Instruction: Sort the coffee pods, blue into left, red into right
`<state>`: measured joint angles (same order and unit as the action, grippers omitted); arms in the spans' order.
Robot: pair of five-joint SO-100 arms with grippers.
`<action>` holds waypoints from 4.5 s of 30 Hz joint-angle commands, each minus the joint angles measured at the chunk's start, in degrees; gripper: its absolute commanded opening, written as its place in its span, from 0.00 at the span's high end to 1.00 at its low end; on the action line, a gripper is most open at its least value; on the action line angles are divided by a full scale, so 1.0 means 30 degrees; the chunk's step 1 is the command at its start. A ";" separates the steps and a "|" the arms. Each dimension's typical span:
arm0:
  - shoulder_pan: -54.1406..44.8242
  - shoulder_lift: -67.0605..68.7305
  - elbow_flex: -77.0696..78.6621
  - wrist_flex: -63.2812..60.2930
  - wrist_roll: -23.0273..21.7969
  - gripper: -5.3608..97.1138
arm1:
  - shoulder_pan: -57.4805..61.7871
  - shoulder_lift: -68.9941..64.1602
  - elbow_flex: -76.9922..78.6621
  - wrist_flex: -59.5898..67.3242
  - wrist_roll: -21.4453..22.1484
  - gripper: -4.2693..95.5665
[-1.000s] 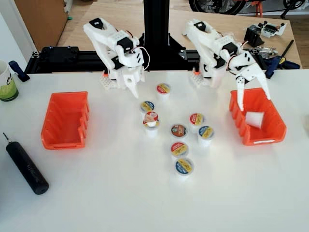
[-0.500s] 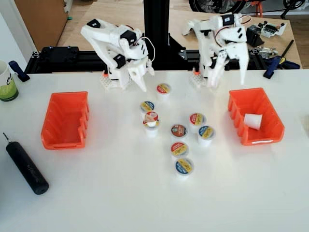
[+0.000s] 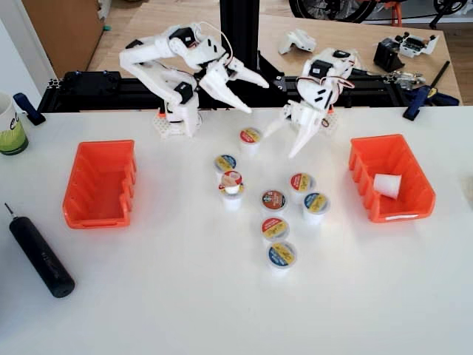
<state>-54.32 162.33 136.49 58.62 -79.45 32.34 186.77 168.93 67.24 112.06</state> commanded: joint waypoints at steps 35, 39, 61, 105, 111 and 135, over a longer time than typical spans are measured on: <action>0.2314 -0.6504 -0.7383 -0.1230 0.4629 0.65 | 0.9141 0.0469 0.3428 -0.5039 -0.3867 0.53; 0.2373 -0.6738 -0.7383 -0.1348 0.4600 0.65 | 0.8672 0.0439 0.3428 -0.5098 -0.3691 0.52; 0.2373 -0.6709 -0.7061 -0.1201 0.4131 0.65 | 0.7676 -0.3428 0.3457 -0.8730 -0.2227 0.52; 0.2461 -0.6475 -0.6973 -0.0322 0.3574 0.66 | 0.9287 -0.8027 0.3457 -1.2363 -0.3398 0.70; 0.2461 -0.6475 -0.6973 -0.0322 0.3574 0.66 | 0.9287 -0.8027 0.3457 -1.2451 -0.3428 0.72; 0.2930 -0.6504 -0.6738 -0.0117 0.3750 0.66 | -0.2490 -0.7939 -1.0957 -0.1172 -0.2754 0.74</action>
<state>-45.88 142.12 117.16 58.62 -68.38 30.41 162.95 146.07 56.43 100.90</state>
